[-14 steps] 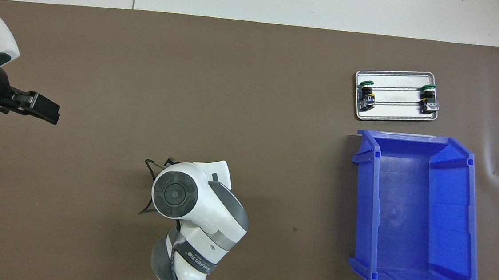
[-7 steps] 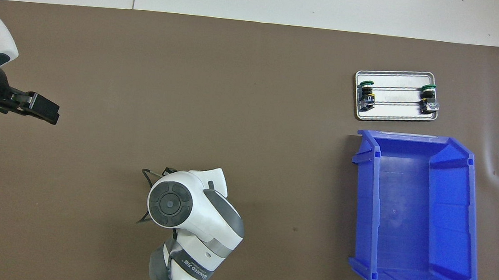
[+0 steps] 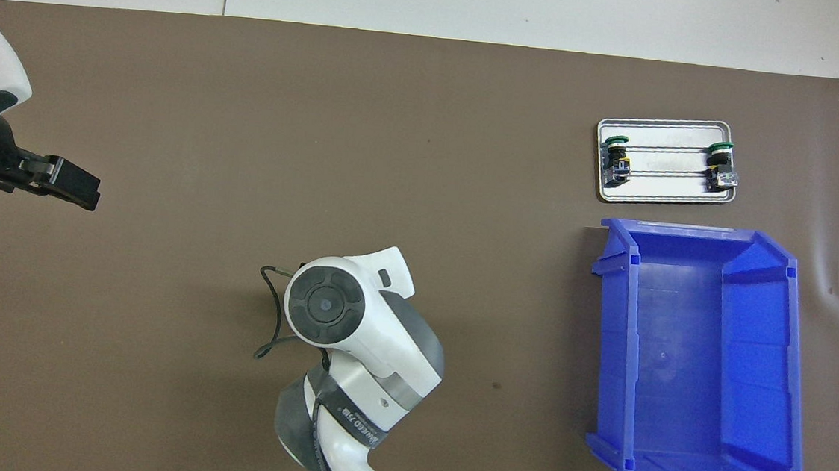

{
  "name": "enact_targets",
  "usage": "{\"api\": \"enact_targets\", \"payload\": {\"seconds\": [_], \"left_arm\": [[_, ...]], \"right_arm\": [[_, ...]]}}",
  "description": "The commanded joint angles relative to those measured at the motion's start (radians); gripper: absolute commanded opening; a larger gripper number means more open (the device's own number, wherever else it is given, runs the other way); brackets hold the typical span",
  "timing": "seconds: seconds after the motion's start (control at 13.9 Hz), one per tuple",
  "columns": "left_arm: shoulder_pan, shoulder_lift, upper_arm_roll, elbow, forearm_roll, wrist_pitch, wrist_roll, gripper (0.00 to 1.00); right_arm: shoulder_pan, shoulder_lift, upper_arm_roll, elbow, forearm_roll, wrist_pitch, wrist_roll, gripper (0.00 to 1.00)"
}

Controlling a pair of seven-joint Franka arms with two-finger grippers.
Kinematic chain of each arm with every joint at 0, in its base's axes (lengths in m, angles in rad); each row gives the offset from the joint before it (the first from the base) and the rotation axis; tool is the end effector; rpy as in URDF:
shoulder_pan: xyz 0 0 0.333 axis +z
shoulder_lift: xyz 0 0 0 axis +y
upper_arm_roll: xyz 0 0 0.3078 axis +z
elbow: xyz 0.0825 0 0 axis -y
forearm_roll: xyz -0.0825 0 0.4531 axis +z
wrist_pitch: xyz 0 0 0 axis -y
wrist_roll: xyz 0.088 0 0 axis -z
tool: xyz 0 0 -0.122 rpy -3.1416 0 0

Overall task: Place and press button with both arms
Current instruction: 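Carry the green item with the right gripper over the blue bin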

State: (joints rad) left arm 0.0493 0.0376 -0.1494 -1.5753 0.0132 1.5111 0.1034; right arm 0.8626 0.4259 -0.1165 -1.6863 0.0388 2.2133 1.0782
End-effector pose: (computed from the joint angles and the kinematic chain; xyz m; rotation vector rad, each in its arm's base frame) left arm 0.6224 -0.0594 0.5708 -3.1139 0.3180 0.1588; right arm 0.5329 0.5034 0.3058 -3.0219 0.5201 -0.1163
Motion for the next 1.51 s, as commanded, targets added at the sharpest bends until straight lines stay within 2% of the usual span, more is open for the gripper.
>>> {"api": "enact_targets", "payload": {"seconds": [0.0,0.36,0.58,0.79,0.94,1.3,1.44], "left_arm": [[0.014,-0.031,-0.002,-0.038,-0.009,0.018,0.009,1.0],[0.014,-0.031,-0.002,-0.038,-0.009,0.011,0.009,1.0],[0.02,-0.041,0.005,-0.034,0.004,0.018,0.007,1.0],[0.018,-0.044,0.002,-0.031,0.083,0.04,0.002,1.0],[0.018,-0.045,0.001,-0.034,0.083,0.052,-0.011,1.0],[0.018,-0.067,-0.002,-0.092,0.079,0.129,-0.048,1.0],[0.017,-0.073,-0.002,-0.1,0.077,0.135,-0.047,1.0]], "right_arm": [[-0.132,-0.151,0.008,-0.03,0.029,-0.125,-0.221,0.0],[-0.422,-0.275,0.008,-0.032,0.03,-0.286,-0.684,0.0],[-0.624,-0.309,0.008,-0.041,0.061,-0.375,-1.02,0.0],[-0.775,-0.352,0.008,-0.197,0.087,-0.309,-1.272,0.0],[-0.816,-0.392,0.008,-0.342,0.098,-0.181,-1.323,0.0],[-0.817,-0.432,0.006,-0.562,0.115,-0.023,-1.339,0.0],[-0.82,-0.437,0.006,-0.616,0.115,0.018,-1.344,0.0]]}}
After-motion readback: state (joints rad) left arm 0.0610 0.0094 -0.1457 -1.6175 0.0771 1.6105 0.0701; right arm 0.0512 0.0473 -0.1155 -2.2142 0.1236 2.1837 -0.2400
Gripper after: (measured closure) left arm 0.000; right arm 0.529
